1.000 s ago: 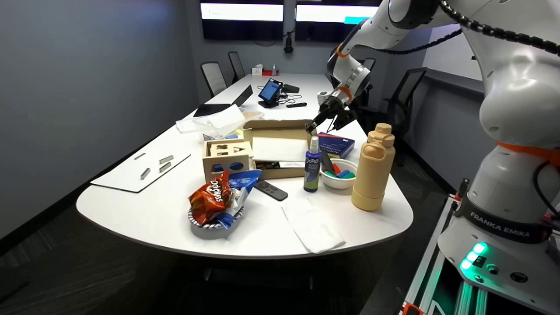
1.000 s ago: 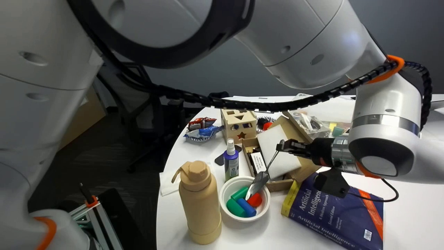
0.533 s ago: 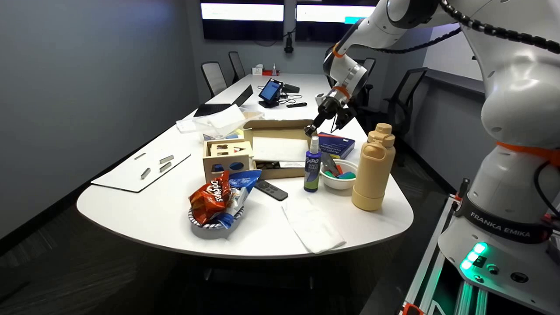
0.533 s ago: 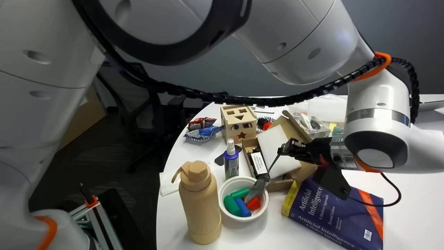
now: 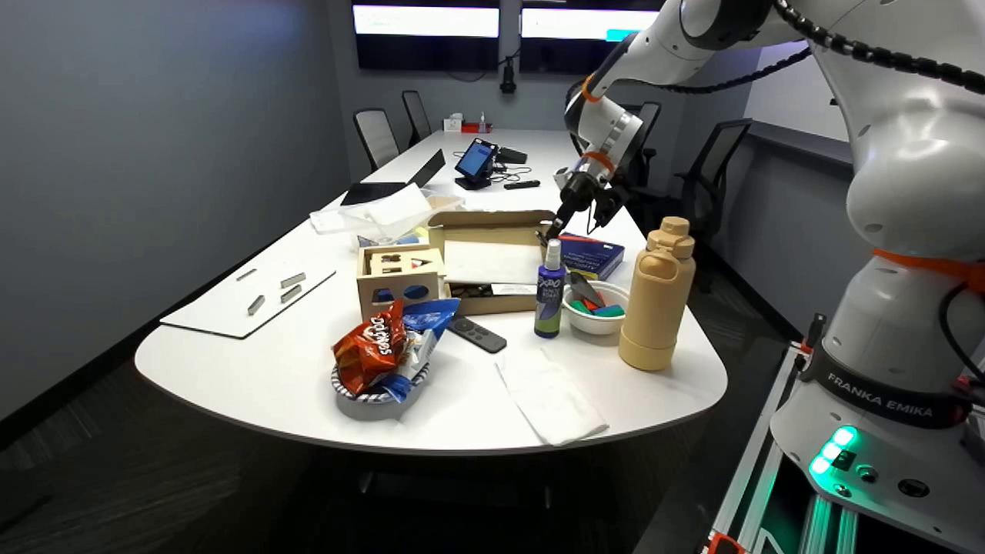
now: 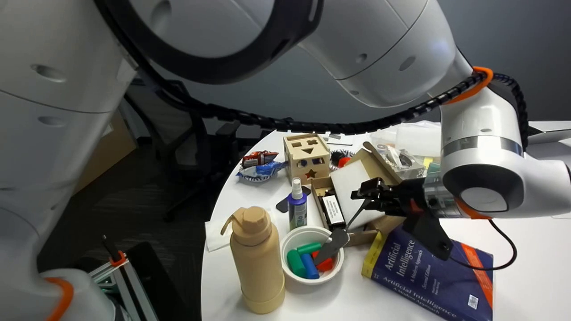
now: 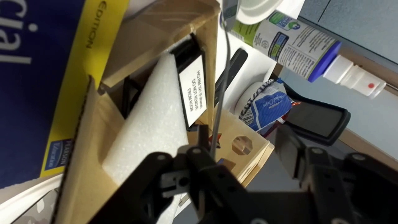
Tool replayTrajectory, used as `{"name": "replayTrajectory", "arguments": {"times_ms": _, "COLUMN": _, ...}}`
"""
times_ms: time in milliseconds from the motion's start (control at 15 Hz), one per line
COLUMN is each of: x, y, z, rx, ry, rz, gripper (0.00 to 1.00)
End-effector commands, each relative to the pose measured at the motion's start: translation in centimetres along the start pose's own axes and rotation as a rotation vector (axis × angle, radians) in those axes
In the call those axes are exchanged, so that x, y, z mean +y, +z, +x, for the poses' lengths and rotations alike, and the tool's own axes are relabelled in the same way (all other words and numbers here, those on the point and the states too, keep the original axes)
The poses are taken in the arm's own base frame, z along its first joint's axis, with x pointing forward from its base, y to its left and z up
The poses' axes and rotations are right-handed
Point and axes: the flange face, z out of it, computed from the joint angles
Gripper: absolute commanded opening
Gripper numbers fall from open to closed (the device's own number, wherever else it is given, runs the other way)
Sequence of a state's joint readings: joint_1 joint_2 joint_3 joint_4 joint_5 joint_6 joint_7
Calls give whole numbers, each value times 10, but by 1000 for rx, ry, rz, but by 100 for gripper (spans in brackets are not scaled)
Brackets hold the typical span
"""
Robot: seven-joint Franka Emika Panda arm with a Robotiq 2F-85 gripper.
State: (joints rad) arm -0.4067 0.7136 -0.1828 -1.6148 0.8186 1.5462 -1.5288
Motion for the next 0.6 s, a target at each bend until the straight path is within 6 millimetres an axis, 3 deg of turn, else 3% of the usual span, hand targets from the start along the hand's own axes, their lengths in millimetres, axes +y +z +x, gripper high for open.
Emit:
{"name": "replayTrajectory", "arguments": {"times_ms": 0, "x": -5, "y": -2, "z": 6, "rx": -39, "ry": 23, "rz": -11, "gripper": 90}}
{"name": "replayTrajectory", "arguments": {"times_ms": 133, "x": -5, "y": -1, "z": 6, "rx": -48, "ry": 28, "rz": -9, "gripper": 100}}
{"name": "replayTrajectory", "arguments": {"times_ms": 533, "x": -6, "y": 2, "z": 10, "rx": -58, "ry": 40, "rz": -2, "gripper": 100}}
